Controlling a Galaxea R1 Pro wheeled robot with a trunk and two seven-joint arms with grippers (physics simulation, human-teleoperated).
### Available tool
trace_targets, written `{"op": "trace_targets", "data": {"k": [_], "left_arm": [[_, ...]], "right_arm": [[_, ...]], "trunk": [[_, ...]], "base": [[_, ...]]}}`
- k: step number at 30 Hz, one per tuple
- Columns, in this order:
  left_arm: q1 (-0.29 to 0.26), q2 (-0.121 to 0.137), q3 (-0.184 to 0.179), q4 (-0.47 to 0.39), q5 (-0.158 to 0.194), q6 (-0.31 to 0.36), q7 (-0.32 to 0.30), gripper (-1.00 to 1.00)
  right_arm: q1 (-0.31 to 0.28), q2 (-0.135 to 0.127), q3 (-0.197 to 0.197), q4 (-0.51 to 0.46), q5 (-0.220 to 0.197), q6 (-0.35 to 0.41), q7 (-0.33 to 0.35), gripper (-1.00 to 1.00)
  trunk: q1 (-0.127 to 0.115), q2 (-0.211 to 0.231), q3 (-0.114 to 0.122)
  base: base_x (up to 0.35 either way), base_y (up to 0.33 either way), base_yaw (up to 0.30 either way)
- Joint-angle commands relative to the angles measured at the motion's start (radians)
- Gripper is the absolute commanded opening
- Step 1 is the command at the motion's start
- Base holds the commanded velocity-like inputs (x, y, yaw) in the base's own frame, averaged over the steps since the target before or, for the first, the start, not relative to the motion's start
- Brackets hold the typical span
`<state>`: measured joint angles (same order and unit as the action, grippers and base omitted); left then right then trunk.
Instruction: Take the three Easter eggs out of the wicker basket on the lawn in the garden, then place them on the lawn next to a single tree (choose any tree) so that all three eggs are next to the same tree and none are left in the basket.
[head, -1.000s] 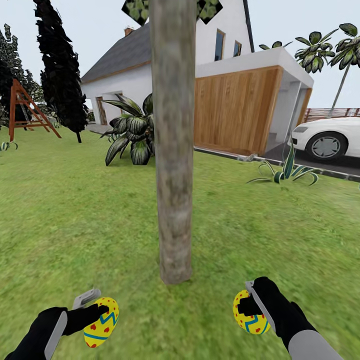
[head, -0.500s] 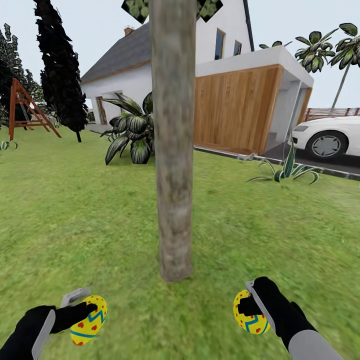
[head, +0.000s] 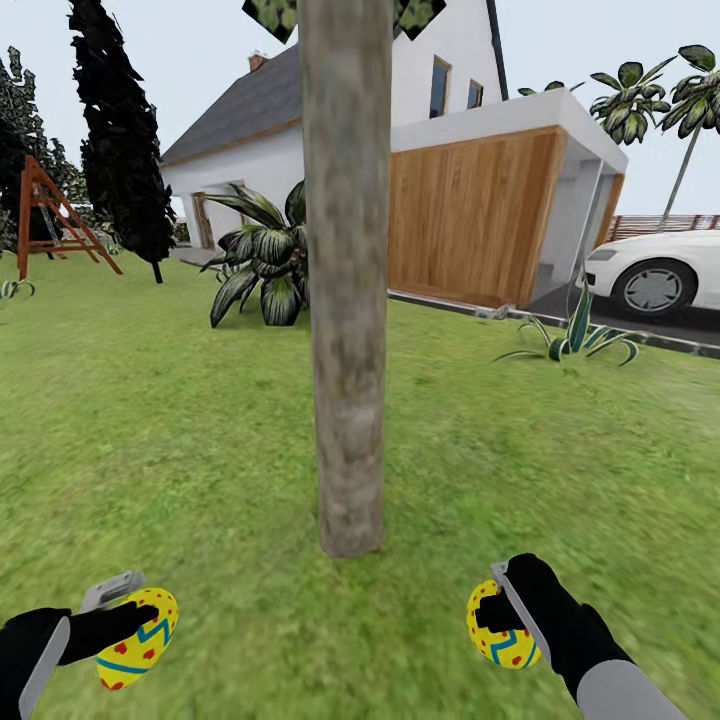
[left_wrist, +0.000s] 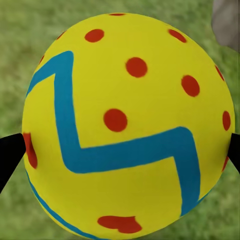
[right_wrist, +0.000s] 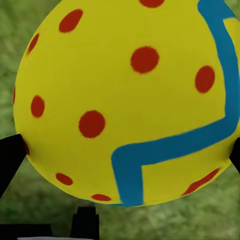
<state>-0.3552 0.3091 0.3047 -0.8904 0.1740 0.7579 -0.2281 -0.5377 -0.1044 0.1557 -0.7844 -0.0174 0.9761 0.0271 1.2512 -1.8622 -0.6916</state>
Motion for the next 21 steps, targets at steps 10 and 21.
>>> {"op": "trace_targets", "data": {"k": [10, 21], "left_arm": [[-0.001, -0.018, 0.001, 0.000, 0.003, 0.006, 0.001, -1.00], [-0.001, -0.046, -0.001, 0.007, -0.002, 0.006, 0.007, -1.00]], "right_arm": [[-0.001, -0.093, -0.004, 0.032, -0.006, 0.004, 0.009, -1.00], [-0.001, -0.098, -0.001, 0.036, 0.002, 0.003, 0.084, -1.00]], "trunk": [[0.038, -0.071, -0.032], [0.081, -0.148, -0.067]], "base": [[0.000, 0.000, 0.000], [0.000, 0.000, 0.000]]}}
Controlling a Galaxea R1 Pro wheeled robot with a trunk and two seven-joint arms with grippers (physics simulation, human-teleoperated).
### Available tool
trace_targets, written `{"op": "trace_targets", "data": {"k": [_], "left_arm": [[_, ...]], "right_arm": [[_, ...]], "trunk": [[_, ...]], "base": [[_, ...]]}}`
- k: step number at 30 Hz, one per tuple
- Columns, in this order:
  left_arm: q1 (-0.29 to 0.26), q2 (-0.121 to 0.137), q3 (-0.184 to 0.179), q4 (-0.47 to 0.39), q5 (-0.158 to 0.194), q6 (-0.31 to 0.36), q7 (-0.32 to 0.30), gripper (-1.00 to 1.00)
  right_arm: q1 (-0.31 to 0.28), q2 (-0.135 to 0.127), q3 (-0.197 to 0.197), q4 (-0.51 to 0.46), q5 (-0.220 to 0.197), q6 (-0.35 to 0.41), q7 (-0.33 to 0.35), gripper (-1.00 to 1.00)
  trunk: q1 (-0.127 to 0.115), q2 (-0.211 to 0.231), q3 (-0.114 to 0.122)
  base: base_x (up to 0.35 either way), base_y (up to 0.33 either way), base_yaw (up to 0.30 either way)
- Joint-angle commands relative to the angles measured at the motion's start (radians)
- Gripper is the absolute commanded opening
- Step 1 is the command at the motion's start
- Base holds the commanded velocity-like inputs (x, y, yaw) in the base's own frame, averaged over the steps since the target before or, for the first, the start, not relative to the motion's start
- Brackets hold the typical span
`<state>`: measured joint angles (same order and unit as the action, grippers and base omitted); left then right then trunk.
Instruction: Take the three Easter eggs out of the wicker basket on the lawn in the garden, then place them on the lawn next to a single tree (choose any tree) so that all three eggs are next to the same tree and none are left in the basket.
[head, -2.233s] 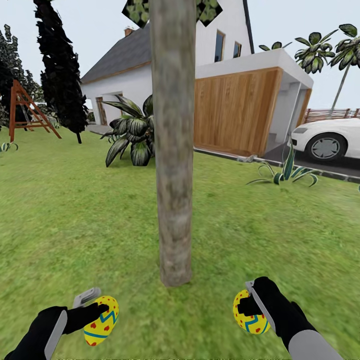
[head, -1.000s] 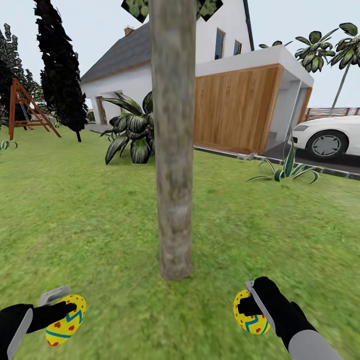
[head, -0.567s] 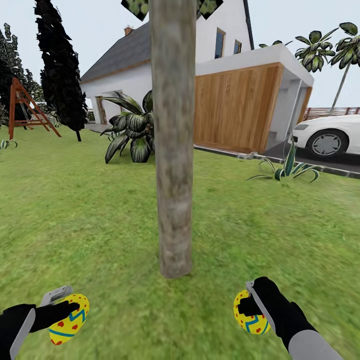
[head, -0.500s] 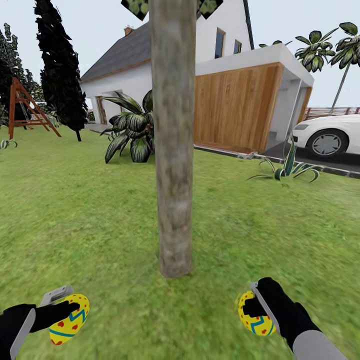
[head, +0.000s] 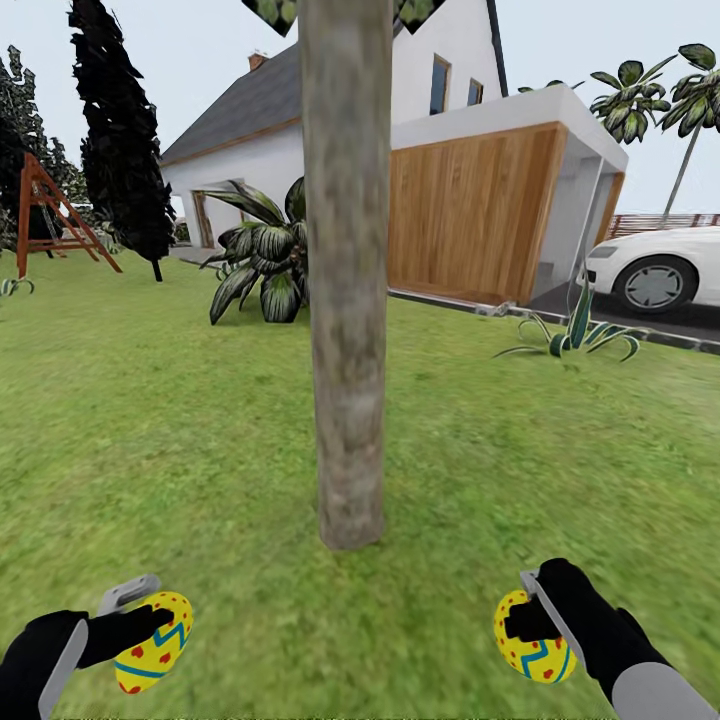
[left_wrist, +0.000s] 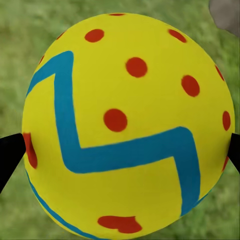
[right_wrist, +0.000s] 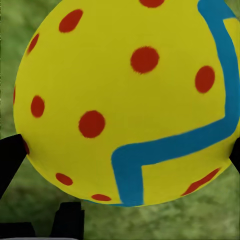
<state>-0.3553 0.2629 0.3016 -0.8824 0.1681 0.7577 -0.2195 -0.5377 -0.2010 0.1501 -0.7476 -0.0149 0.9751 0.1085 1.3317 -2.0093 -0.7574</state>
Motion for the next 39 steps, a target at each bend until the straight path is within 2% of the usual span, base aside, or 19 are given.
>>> {"op": "trace_targets", "data": {"k": [1, 6, 9, 27, 31, 39], "left_arm": [[-0.001, 0.000, 0.002, -0.001, 0.004, 0.006, -0.001, -1.00], [-0.001, -0.003, 0.002, -0.001, 0.004, 0.006, -0.001, -1.00], [-0.001, -0.018, 0.002, 0.000, 0.004, 0.006, -0.002, -1.00], [-0.001, -0.022, -0.001, 0.000, 0.003, 0.006, -0.001, -1.00], [-0.001, -0.033, -0.001, 0.000, 0.002, 0.006, -0.001, -1.00], [-0.001, -0.037, -0.001, 0.000, 0.002, 0.006, -0.001, -1.00]], "right_arm": [[-0.001, 0.000, 0.005, -0.001, 0.000, 0.004, 0.002, -1.00], [-0.001, 0.001, 0.005, -0.002, 0.001, 0.004, 0.002, -1.00], [-0.001, 0.002, 0.006, -0.002, 0.002, 0.004, 0.002, -1.00], [-0.001, 0.004, 0.011, -0.002, 0.004, 0.004, 0.002, -1.00], [-0.001, 0.005, 0.012, -0.002, 0.005, 0.004, 0.000, -1.00], [-0.001, 0.007, 0.013, -0.002, 0.006, 0.004, 0.000, -1.00]], "trunk": [[0.004, -0.008, -0.004], [0.023, -0.043, -0.020], [0.034, -0.064, -0.029], [0.103, -0.190, -0.086], [0.119, -0.218, -0.098], [0.149, -0.274, -0.123]], "base": [[0.000, 0.000, 0.000], [0.000, 0.000, 0.000], [0.000, 0.000, 0.000], [0.000, 0.000, 0.000], [0.000, 0.000, 0.000], [0.000, 0.000, 0.000]]}}
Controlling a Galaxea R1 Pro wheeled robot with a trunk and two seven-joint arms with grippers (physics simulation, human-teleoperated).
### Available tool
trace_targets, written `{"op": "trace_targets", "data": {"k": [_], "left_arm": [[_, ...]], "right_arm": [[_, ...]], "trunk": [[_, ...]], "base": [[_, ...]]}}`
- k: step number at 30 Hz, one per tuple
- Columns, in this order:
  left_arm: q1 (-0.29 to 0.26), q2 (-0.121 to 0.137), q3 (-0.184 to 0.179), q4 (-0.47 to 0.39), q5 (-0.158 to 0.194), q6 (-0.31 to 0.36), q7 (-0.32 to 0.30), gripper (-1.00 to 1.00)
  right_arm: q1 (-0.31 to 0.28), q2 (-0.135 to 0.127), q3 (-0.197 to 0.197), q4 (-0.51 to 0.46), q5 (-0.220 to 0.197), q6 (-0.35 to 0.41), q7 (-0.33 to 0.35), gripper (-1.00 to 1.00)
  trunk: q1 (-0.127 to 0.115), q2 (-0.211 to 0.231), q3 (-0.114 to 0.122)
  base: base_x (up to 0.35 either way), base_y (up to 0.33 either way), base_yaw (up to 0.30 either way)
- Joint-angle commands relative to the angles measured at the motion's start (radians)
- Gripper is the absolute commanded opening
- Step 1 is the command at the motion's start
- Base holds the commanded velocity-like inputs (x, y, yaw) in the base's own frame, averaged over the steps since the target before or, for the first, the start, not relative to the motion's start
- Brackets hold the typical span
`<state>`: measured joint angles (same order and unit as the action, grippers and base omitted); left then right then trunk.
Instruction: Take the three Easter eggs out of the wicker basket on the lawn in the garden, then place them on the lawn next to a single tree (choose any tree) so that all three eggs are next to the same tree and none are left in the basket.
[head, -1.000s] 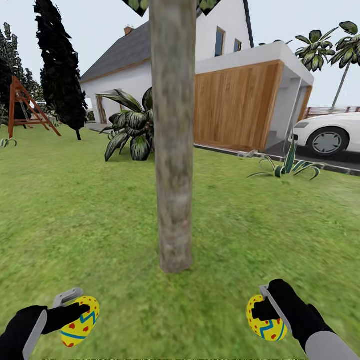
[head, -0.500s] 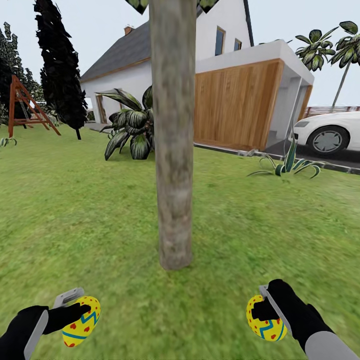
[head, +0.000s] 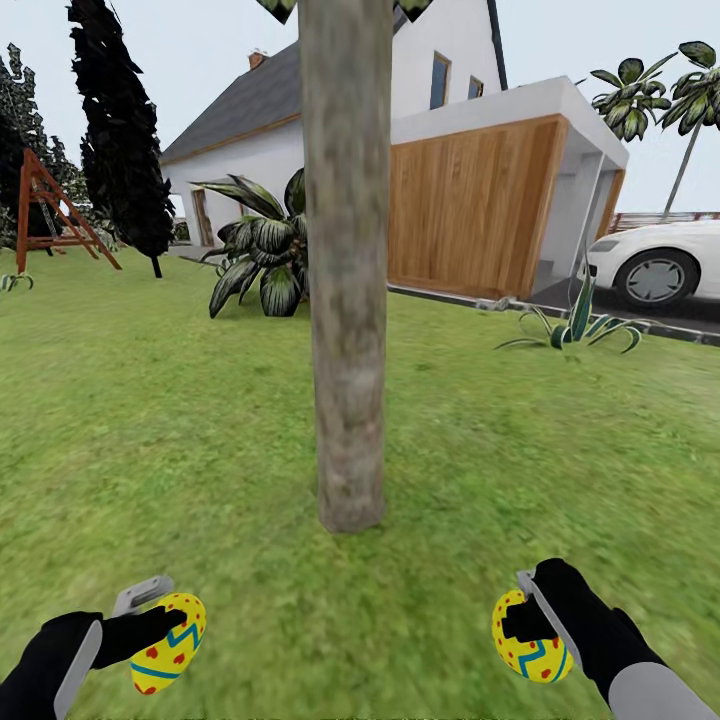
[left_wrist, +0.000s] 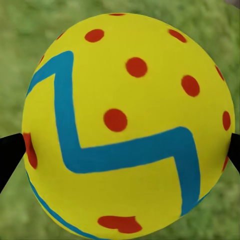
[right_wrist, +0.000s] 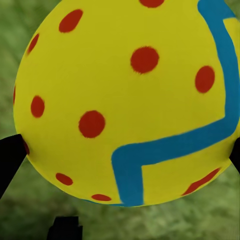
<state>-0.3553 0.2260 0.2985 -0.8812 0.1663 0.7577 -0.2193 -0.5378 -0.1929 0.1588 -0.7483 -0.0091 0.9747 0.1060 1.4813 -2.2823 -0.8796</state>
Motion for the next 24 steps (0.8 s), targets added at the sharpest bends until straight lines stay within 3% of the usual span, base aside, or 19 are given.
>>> {"op": "trace_targets", "data": {"k": [1, 17, 24], "left_arm": [[-0.001, 0.000, 0.002, -0.001, 0.004, 0.006, -0.001, -1.00], [-0.001, -0.001, 0.002, -0.001, 0.004, 0.006, -0.001, -1.00], [-0.001, -0.013, 0.002, 0.001, 0.003, 0.006, 0.000, -1.00]], "right_arm": [[-0.001, -0.001, 0.004, -0.001, 0.000, 0.004, 0.003, -1.00], [-0.001, -0.002, 0.004, -0.002, -0.001, 0.005, 0.003, -1.00], [-0.001, -0.001, 0.005, -0.001, 0.000, 0.005, 0.003, -1.00]], "trunk": [[0.004, -0.008, -0.004], [0.065, -0.120, -0.054], [0.092, -0.169, -0.076]], "base": [[0.000, 0.000, 0.000], [0.000, 0.000, 0.000], [0.000, 0.000, 0.000]]}}
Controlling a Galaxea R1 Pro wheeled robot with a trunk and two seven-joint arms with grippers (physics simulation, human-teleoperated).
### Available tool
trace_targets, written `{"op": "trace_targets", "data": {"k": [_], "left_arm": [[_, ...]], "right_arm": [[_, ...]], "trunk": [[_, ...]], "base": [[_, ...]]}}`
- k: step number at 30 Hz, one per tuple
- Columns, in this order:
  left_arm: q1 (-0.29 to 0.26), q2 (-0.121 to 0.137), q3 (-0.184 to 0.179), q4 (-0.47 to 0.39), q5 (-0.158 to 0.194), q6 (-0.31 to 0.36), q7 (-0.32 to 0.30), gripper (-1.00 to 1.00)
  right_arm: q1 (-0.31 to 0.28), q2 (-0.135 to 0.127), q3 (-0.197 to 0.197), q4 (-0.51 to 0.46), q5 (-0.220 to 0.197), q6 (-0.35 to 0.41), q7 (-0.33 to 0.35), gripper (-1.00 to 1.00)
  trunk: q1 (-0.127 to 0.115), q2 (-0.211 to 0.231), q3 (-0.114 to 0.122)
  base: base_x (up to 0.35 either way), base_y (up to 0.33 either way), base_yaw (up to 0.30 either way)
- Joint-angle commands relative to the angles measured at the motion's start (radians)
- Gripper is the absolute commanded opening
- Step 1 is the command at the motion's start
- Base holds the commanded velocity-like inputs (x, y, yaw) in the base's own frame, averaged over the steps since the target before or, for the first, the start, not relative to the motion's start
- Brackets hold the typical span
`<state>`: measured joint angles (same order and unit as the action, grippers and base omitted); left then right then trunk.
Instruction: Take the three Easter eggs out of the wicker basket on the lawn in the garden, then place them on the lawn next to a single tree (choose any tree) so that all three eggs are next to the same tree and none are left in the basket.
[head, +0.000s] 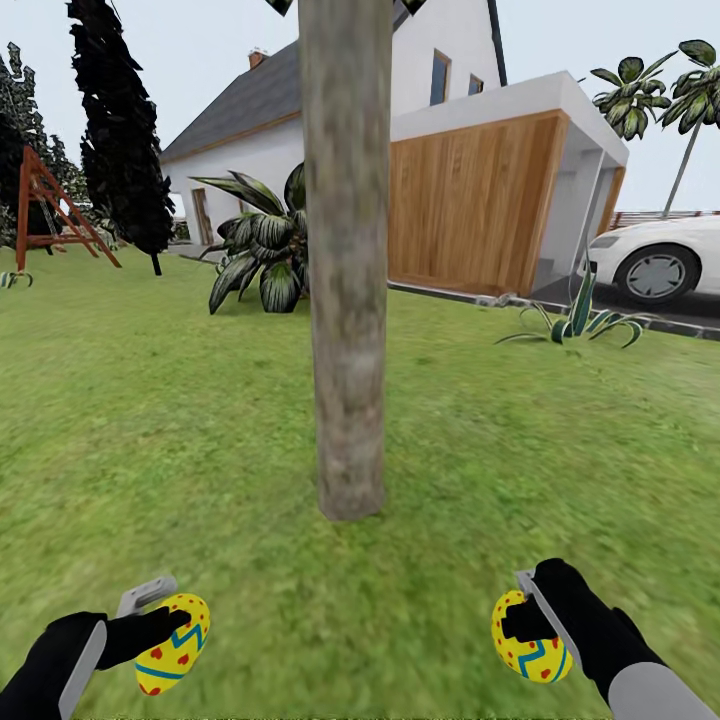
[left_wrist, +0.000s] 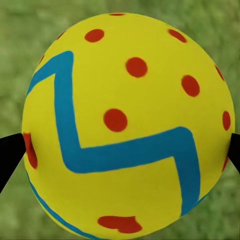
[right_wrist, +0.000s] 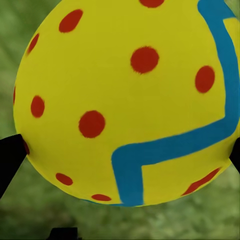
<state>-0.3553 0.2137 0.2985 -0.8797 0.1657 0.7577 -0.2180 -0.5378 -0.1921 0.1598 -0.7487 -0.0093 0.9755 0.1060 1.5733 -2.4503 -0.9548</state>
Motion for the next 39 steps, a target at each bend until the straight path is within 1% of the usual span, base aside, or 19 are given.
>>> {"op": "trace_targets", "data": {"k": [1, 7, 26, 31, 39], "left_arm": [[-0.001, 0.000, 0.002, -0.001, 0.003, 0.006, -0.001, -1.00], [-0.001, 0.000, 0.002, -0.001, 0.003, 0.006, -0.001, -1.00], [-0.001, -0.001, 0.002, -0.001, 0.003, 0.006, -0.001, -1.00], [-0.001, 0.000, 0.002, -0.001, 0.003, 0.006, -0.001, -1.00], [-0.001, 0.000, 0.003, -0.001, 0.004, 0.006, -0.001, -1.00]], "right_arm": [[-0.001, -0.001, 0.004, -0.001, 0.000, 0.004, 0.003, -1.00], [-0.001, -0.001, 0.004, -0.001, 0.000, 0.004, 0.003, -1.00], [-0.001, -0.001, 0.004, -0.001, 0.000, 0.005, 0.003, -1.00], [-0.001, -0.001, 0.014, -0.001, 0.000, 0.005, 0.003, -1.00], [-0.001, -0.001, 0.015, -0.001, 0.000, 0.005, 0.003, -1.00]], "trunk": [[0.004, -0.008, -0.004], [0.027, -0.050, -0.023], [0.035, -0.054, -0.097], [0.038, -0.055, -0.116], [0.041, -0.057, -0.147]], "base": [[0.000, 0.000, 0.000], [0.000, 0.000, 0.000], [0.000, 0.000, 0.000], [0.000, 0.000, 0.000], [0.000, 0.000, 0.000]]}}
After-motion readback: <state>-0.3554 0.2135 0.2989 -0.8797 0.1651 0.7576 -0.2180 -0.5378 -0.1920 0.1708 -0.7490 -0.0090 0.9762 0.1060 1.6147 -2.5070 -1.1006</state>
